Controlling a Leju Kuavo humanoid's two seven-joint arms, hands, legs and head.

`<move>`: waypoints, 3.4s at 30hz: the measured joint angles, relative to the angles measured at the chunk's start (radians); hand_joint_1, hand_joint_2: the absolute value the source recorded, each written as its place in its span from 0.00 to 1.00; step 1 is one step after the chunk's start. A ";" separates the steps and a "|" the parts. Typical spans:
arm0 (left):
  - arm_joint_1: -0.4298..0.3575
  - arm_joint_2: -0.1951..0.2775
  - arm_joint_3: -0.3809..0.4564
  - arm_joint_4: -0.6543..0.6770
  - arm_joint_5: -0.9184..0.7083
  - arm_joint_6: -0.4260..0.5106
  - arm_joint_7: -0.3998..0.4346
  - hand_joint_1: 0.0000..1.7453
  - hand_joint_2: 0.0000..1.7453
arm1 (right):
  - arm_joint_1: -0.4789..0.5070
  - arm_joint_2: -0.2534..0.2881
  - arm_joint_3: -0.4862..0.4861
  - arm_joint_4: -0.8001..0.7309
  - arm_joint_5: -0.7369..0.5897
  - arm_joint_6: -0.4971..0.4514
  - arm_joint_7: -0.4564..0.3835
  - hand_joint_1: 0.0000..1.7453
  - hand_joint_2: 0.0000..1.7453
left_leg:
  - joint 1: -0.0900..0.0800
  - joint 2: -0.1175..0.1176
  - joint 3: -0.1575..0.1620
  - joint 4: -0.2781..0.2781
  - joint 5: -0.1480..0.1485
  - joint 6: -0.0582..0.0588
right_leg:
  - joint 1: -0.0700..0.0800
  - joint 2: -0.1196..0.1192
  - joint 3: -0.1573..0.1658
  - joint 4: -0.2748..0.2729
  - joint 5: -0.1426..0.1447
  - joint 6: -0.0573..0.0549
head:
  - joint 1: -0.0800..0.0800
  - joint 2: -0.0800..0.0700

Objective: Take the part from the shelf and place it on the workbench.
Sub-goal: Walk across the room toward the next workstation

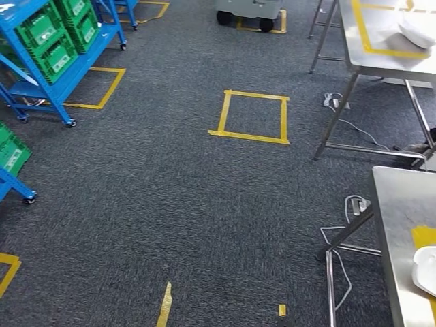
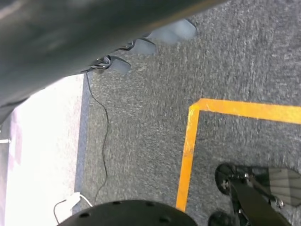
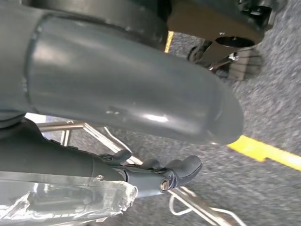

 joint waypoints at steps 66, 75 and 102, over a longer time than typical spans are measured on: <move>-0.002 -0.025 -0.032 0.001 -0.065 0.022 -0.011 0.00 0.00 | 0.009 -0.032 -0.017 -0.001 -0.002 -0.008 -0.024 0.00 0.00 | -0.004 -0.071 -0.007 0.008 0.006 0.009 | -0.002 0.046 -0.110 0.204 -0.052 0.007 | 0.003 0.000; 0.000 -0.022 -0.032 0.001 -0.066 0.026 -0.004 0.00 0.00 | 0.008 -0.030 -0.015 -0.001 0.004 -0.011 -0.024 0.00 0.00 | 0.003 -0.130 -0.035 0.042 -0.008 -0.038 | -0.017 0.111 0.005 -0.055 0.071 -0.014 | 0.000 0.000; -0.001 -0.021 -0.036 0.002 -0.106 0.039 0.022 0.00 0.00 | 0.007 -0.016 -0.002 0.000 0.020 0.018 -0.014 0.00 0.00 | -0.003 -0.132 -0.019 0.024 0.009 -0.014 | -0.020 0.131 0.000 -0.048 0.069 0.012 | -0.002 0.000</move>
